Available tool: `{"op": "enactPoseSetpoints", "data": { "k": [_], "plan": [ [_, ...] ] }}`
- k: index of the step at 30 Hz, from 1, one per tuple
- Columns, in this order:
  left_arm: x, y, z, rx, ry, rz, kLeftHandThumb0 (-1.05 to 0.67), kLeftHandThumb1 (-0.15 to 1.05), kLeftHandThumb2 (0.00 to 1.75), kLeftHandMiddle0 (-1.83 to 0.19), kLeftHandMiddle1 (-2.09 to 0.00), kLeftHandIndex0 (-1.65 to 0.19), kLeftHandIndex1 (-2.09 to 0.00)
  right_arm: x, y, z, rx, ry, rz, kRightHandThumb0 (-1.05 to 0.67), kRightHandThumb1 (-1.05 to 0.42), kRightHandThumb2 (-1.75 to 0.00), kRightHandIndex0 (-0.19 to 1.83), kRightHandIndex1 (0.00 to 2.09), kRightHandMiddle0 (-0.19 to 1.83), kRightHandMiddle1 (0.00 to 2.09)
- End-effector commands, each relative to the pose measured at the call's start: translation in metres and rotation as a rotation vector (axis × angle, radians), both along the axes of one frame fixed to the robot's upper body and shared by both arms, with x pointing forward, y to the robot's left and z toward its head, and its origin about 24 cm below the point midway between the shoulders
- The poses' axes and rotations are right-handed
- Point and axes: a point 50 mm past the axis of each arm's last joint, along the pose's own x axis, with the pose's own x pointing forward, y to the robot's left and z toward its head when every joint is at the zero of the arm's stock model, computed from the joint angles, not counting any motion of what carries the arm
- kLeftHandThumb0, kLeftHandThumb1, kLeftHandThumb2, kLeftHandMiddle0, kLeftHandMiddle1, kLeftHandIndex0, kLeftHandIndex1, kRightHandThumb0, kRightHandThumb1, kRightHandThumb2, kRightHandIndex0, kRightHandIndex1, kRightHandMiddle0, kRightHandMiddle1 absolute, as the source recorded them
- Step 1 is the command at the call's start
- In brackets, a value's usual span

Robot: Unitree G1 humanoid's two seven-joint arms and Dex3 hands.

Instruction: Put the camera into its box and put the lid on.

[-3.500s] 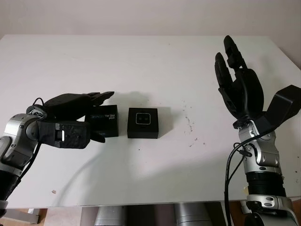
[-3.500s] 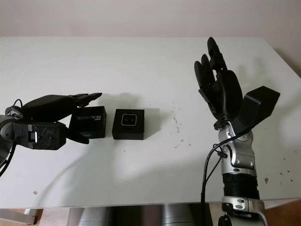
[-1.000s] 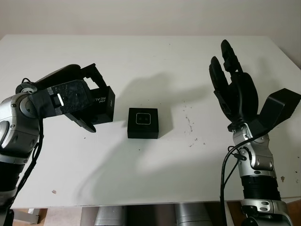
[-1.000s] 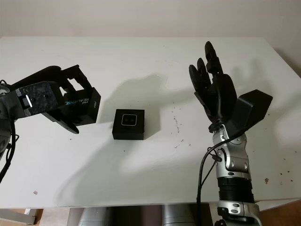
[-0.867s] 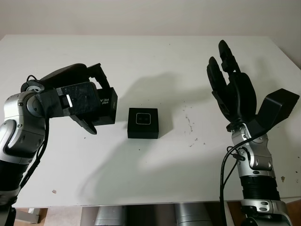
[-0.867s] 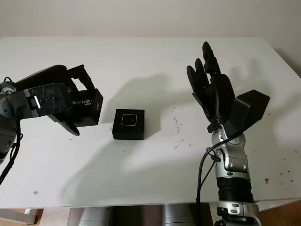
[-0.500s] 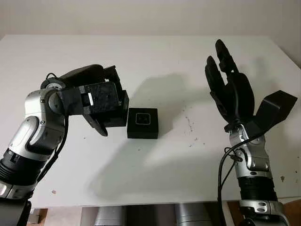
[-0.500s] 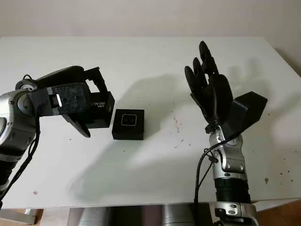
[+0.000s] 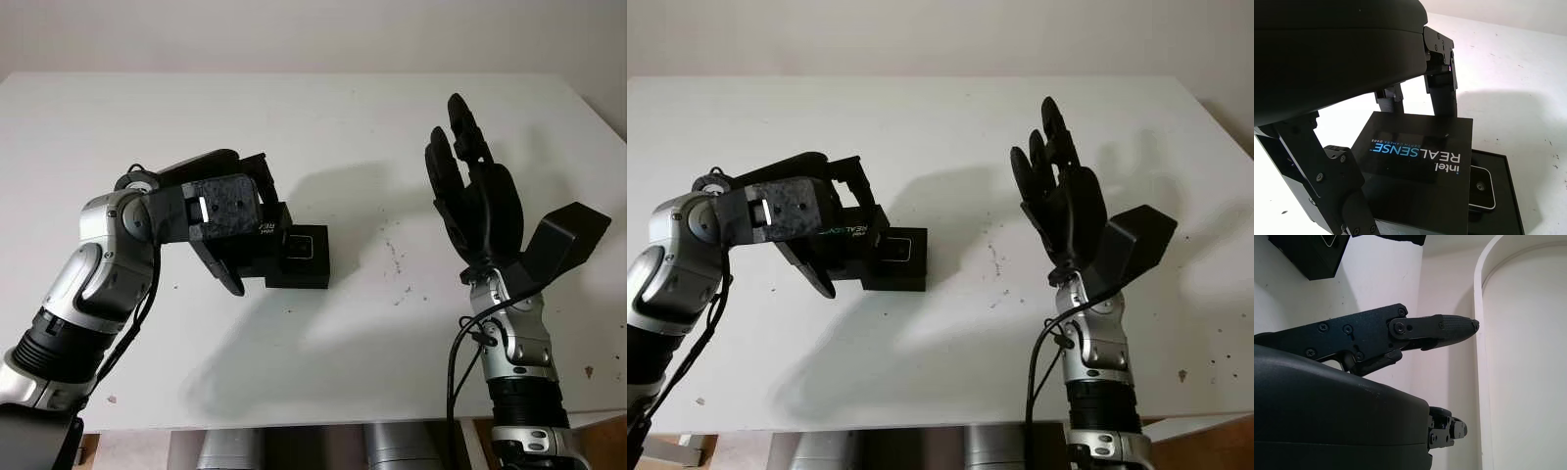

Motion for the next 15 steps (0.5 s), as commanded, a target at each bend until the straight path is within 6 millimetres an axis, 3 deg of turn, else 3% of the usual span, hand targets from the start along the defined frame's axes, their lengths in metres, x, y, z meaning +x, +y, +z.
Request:
{"op": "enactPoseSetpoints", "data": {
  "k": [1, 15],
  "plan": [
    [0.002, -0.004, 0.004, 0.009, -0.020, -0.012, -0.18, 1.04, 0.06, -0.39, -1.89, -0.20, -1.78, -0.002, -0.001, 0.005, 0.008, -0.029, -0.005, -0.65, -1.05, -0.27, -0.04, 0.05, 0.00, 0.05],
    [0.013, -0.017, 0.004, 0.025, -0.035, 0.036, -0.15, 1.05, 0.06, -0.36, -2.09, -0.15, -1.78, -0.004, 0.000, 0.005, 0.008, -0.032, -0.013, -0.64, -1.05, -0.27, -0.03, 0.05, 0.02, 0.06]
  ]
}}
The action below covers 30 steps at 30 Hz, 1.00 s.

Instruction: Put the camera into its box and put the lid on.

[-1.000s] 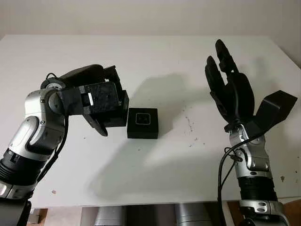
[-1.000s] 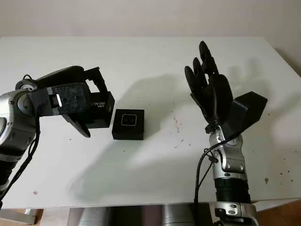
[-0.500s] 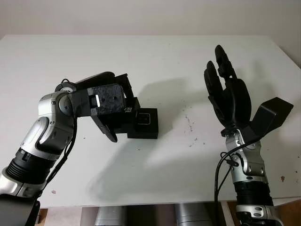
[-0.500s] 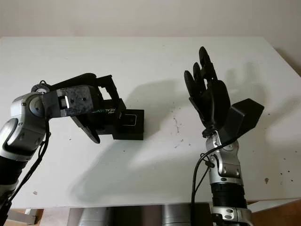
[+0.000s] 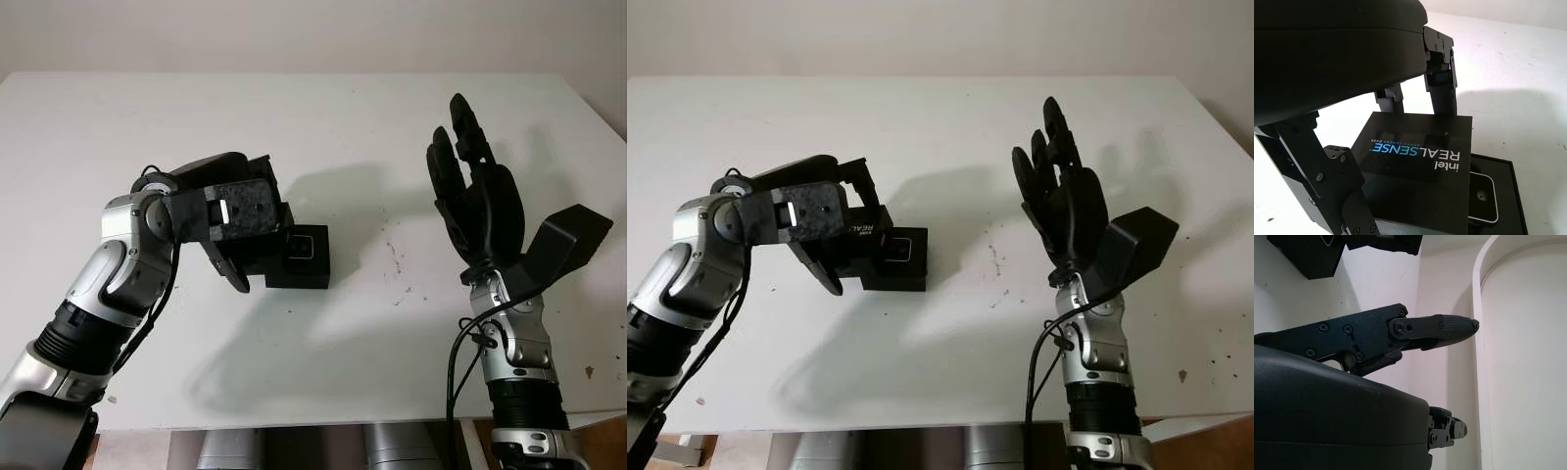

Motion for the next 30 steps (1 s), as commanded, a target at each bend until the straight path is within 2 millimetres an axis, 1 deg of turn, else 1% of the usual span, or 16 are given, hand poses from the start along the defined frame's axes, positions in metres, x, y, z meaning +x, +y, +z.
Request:
{"op": "enactPoseSetpoints", "data": {
  "k": [1, 3, 6, 10, 12, 13, 16, 18, 21, 22, 24, 26, 27, 28, 29, 30],
  "plan": [
    [0.003, -0.005, 0.010, -0.004, -0.032, -0.005, -0.15, 1.05, 0.06, -0.32, -2.09, -0.14, -1.75, -0.002, 0.000, 0.004, 0.002, -0.026, -0.003, -0.65, -1.05, -0.27, -0.03, 0.06, 0.02, 0.06],
    [0.004, -0.005, 0.011, -0.006, -0.037, -0.005, -0.16, 1.04, 0.05, -0.30, -2.09, -0.14, -1.72, -0.003, 0.001, 0.004, -0.001, -0.026, -0.004, -0.65, -1.05, -0.27, -0.02, 0.06, 0.02, 0.06],
    [0.005, -0.006, 0.012, -0.008, -0.055, -0.009, -0.16, 1.04, 0.05, -0.35, -2.09, -0.16, -1.74, -0.003, 0.000, 0.004, 0.000, -0.024, -0.007, -0.65, -1.05, -0.26, -0.02, 0.06, 0.02, 0.06],
    [0.008, -0.007, 0.013, -0.047, -0.049, -0.013, -0.16, 1.04, 0.06, -0.31, -1.99, -0.15, -1.77, -0.003, 0.000, 0.004, -0.008, -0.025, -0.016, -0.65, -1.05, -0.26, -0.02, 0.06, 0.03, 0.06],
    [0.009, -0.007, 0.013, -0.080, -0.030, -0.009, -0.15, 1.05, 0.06, -0.29, -1.98, -0.13, -1.76, -0.003, 0.001, 0.004, -0.008, -0.025, -0.017, -0.66, -1.05, -0.26, -0.01, 0.06, 0.03, 0.06],
    [0.010, -0.008, 0.013, -0.087, -0.025, -0.008, -0.15, 1.05, 0.06, -0.30, -2.02, -0.13, -1.78, -0.004, 0.001, 0.004, -0.007, -0.024, -0.019, -0.66, -1.05, -0.26, -0.01, 0.06, 0.03, 0.06],
    [0.011, -0.009, 0.013, -0.087, -0.013, -0.009, -0.16, 1.05, 0.06, -0.27, -1.97, -0.11, -1.77, -0.004, 0.001, 0.004, -0.002, -0.024, -0.018, -0.66, -1.05, -0.25, -0.01, 0.06, 0.03, 0.06],
    [0.012, -0.011, 0.013, -0.089, -0.008, -0.015, -0.15, 1.04, 0.06, -0.27, -2.00, -0.12, -1.81, -0.004, 0.000, 0.003, 0.003, -0.022, -0.016, -0.65, -1.05, -0.25, -0.02, 0.06, 0.03, 0.06],
    [0.014, -0.012, 0.013, -0.085, -0.012, -0.034, -0.14, 1.03, 0.05, -0.30, -1.97, -0.14, -1.84, -0.005, 0.000, 0.003, 0.005, -0.021, -0.016, -0.66, -1.05, -0.25, -0.02, 0.05, 0.03, 0.05],
    [0.014, -0.013, 0.013, -0.079, -0.013, -0.040, -0.14, 1.03, 0.05, -0.31, -1.94, -0.15, -1.84, -0.005, 0.000, 0.003, 0.007, -0.021, -0.019, -0.66, -1.05, -0.25, -0.02, 0.05, 0.02, 0.05],
    [0.014, -0.015, 0.012, -0.070, -0.011, -0.048, -0.14, 1.02, 0.05, -0.31, -1.88, -0.17, -1.75, -0.005, 0.000, 0.002, 0.010, -0.021, -0.018, -0.65, -1.05, -0.25, -0.02, 0.05, 0.02, 0.05],
    [0.014, -0.017, 0.011, -0.059, -0.008, -0.056, -0.15, 1.02, 0.05, -0.30, -1.87, -0.19, -1.68, -0.005, 0.000, 0.002, 0.012, -0.023, -0.017, -0.66, -1.05, -0.25, -0.03, 0.05, 0.02, 0.05],
    [0.014, -0.018, 0.011, -0.056, -0.006, -0.060, -0.15, 1.01, 0.05, -0.30, -1.88, -0.19, -1.65, -0.005, 0.000, 0.002, 0.011, -0.024, -0.018, -0.66, -1.05, -0.25, -0.02, 0.05, 0.02, 0.05],
    [0.014, -0.018, 0.010, -0.052, -0.002, -0.064, -0.15, 1.02, 0.05, -0.26, -1.99, -0.19, -1.68, -0.005, 0.000, 0.002, 0.011, -0.024, -0.019, -0.66, -1.05, -0.25, -0.02, 0.05, 0.03, 0.06],
    [0.014, -0.019, 0.010, -0.048, 0.004, -0.067, -0.15, 1.02, 0.05, -0.24, -2.03, -0.17, -1.69, -0.006, 0.000, 0.002, 0.012, -0.023, -0.020, -0.66, -1.05, -0.25, -0.02, 0.05, 0.03, 0.06],
    [0.014, -0.020, 0.009, -0.044, 0.004, -0.075, -0.16, 1.02, 0.06, -0.22, -2.04, -0.16, -1.68, -0.006, 0.000, 0.002, 0.015, -0.021, -0.021, -0.66, -1.05, -0.25, -0.02, 0.05, 0.03, 0.06]
  ]
}}
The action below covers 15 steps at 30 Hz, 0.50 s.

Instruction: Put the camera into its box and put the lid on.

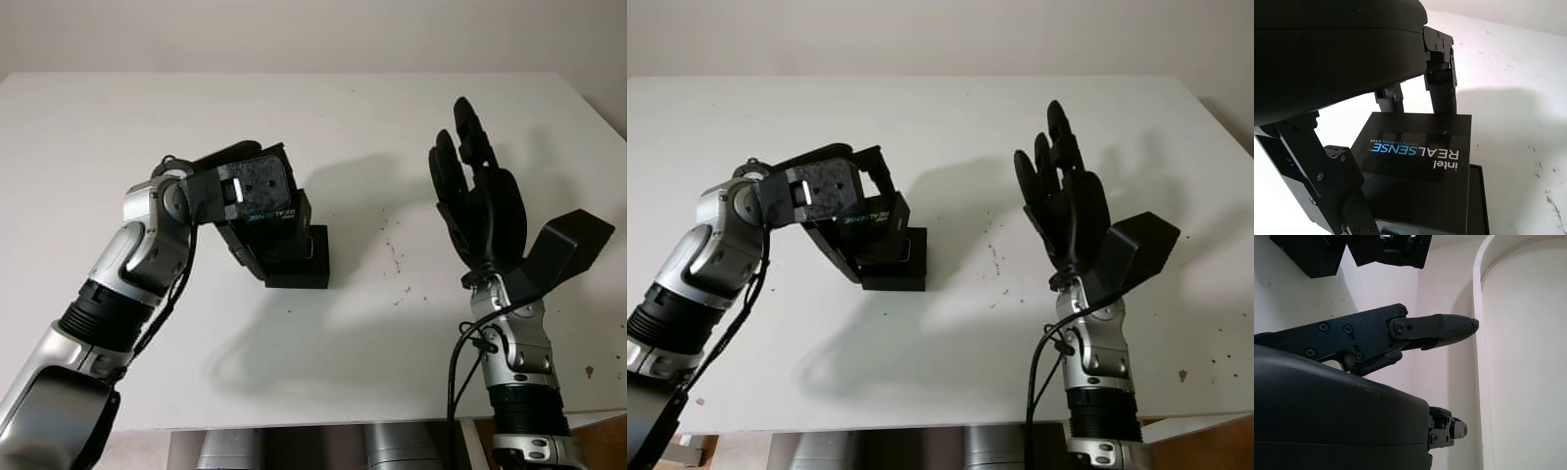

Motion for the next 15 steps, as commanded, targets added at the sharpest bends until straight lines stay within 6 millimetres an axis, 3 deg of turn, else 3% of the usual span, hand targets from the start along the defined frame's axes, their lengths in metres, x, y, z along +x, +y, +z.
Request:
{"op": "enactPoseSetpoints", "data": {
  "k": [1, 9, 15],
  "plan": [
    [0.0010, -0.0037, 0.0078, 0.017, -0.022, -0.021, -0.16, 1.02, 0.05, -0.22, -2.03, -0.16, -1.68, -0.0024, 0.0002, 0.0039, 0.012, -0.024, -0.004, -0.65, -1.05, -0.25, -0.02, 0.05, 0.03, 0.06],
    [0.0001, -0.0038, 0.0054, 0.012, -0.025, -0.061, -0.15, 1.02, 0.05, -0.26, -2.07, -0.17, -1.69, -0.0020, 0.0025, 0.0038, 0.020, -0.018, -0.013, -0.67, -1.05, -0.24, -0.02, 0.06, 0.03, 0.05],
    [0.0012, -0.0070, 0.0050, 0.021, 0.000, -0.065, -0.16, 1.03, 0.06, -0.25, -1.85, -0.17, -1.66, -0.0019, 0.0035, 0.0041, 0.027, -0.018, -0.016, -0.67, -1.05, -0.24, -0.02, 0.05, 0.03, 0.06]
  ]
}}
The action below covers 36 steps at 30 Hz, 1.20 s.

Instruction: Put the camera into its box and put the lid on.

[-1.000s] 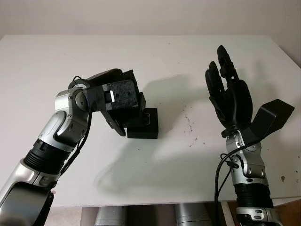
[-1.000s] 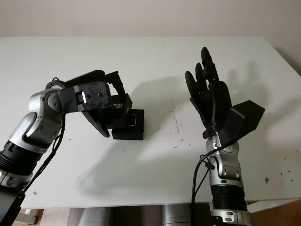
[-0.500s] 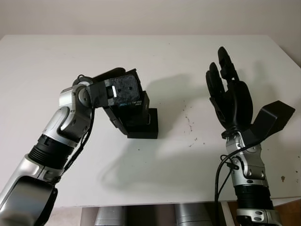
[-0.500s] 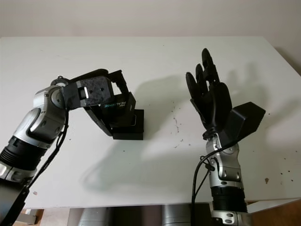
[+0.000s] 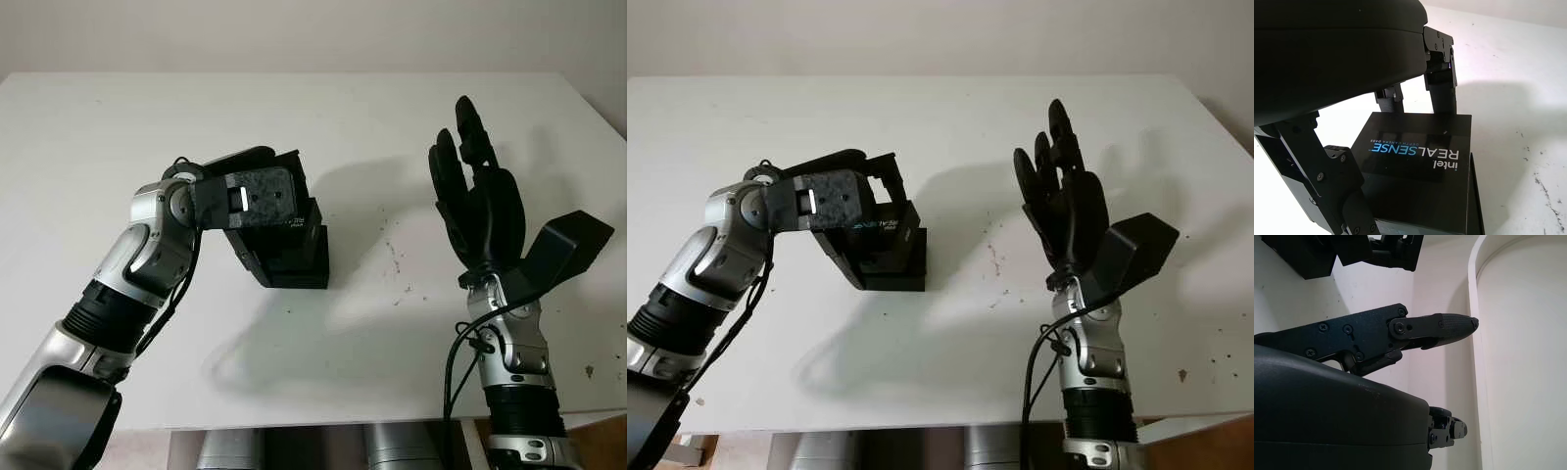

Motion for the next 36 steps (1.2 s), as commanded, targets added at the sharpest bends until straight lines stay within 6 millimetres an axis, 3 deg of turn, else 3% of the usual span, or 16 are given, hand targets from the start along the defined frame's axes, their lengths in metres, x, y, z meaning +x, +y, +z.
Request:
{"op": "enactPoseSetpoints", "data": {
  "k": [1, 6, 17, 28, 31, 36],
  "plan": [
    [0.002, -0.003, 0.007, 0.011, -0.012, -0.006, -0.17, 1.03, 0.06, -0.25, -1.82, -0.17, -1.66, -0.001, 0.000, 0.003, 0.008, -0.012, -0.002, -0.67, -1.05, -0.24, -0.02, 0.05, 0.03, 0.06],
    [0.004, -0.007, 0.006, 0.006, -0.003, 0.010, -0.17, 1.03, 0.05, -0.27, -1.87, -0.15, -1.79, -0.001, 0.000, 0.003, 0.012, -0.017, -0.001, -0.66, -1.05, -0.24, -0.02, 0.05, 0.03, 0.06],
    [0.007, -0.012, 0.001, 0.015, -0.032, 0.017, -0.19, 1.01, 0.05, -0.33, -1.69, -0.25, -1.59, -0.001, 0.002, 0.004, 0.016, -0.023, 0.012, -0.66, -1.05, -0.24, -0.03, 0.05, 0.02, 0.05],
    [0.006, -0.017, -0.007, -0.003, 0.054, 0.000, -0.17, 1.02, 0.06, -0.36, -1.79, -0.23, -1.55, 0.000, 0.003, 0.003, 0.018, -0.021, 0.009, -0.67, -1.05, -0.24, -0.03, 0.05, 0.02, 0.05],
    [0.006, -0.018, -0.008, -0.020, 0.090, 0.005, -0.17, 1.04, 0.06, -0.41, -1.79, -0.25, -1.58, 0.001, 0.004, 0.003, 0.020, -0.019, 0.008, -0.67, -1.05, -0.24, -0.03, 0.05, 0.03, 0.06],
    [0.006, -0.019, -0.009, -0.038, 0.116, 0.014, -0.20, 1.05, 0.07, -0.46, -1.83, -0.33, -1.82, 0.003, 0.007, 0.003, 0.021, -0.021, 0.008, -0.67, -1.05, -0.23, -0.03, 0.06, 0.03, 0.05]
  ]
}}
